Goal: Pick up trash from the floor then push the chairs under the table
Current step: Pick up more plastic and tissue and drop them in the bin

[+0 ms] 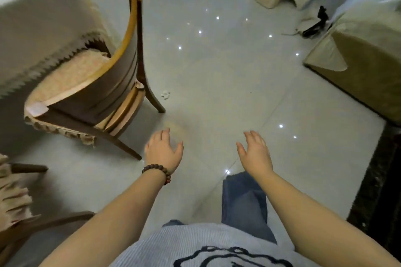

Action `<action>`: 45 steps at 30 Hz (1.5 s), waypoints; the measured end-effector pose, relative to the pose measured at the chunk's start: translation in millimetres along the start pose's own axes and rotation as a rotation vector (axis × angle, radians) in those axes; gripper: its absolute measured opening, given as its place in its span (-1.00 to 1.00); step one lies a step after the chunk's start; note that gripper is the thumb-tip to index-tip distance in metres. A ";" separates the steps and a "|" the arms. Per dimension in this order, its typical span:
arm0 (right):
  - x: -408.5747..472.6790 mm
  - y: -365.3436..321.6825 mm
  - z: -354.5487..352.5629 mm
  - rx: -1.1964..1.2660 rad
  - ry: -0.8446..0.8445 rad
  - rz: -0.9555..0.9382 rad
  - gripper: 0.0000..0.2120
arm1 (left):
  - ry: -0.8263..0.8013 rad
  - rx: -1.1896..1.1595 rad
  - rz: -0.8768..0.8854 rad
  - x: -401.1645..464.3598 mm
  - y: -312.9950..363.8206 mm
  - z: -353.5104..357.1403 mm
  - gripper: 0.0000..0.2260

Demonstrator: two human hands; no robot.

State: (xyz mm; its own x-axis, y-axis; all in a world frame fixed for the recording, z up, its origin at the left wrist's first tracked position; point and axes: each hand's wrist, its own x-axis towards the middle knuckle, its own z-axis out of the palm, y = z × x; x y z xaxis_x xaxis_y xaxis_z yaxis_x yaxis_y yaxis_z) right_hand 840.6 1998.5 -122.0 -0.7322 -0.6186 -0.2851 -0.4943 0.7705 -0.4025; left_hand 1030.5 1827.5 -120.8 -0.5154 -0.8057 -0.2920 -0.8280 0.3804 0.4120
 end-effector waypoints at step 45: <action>595.6 -123.2 154.2 -0.692 -0.652 -1.372 -0.53 | 0.538 -0.576 -1.543 309.6 77.7 249.9 -0.43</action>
State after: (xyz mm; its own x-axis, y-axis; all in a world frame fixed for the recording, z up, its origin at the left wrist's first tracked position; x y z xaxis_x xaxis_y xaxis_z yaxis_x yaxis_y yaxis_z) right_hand 537.7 1511.4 -376.3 0.6078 -0.6664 -0.4319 -0.7914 -0.5533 -0.2600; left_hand 751.4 1721.1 -395.0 0.8356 -0.3368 -0.4340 -0.2073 -0.9249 0.3188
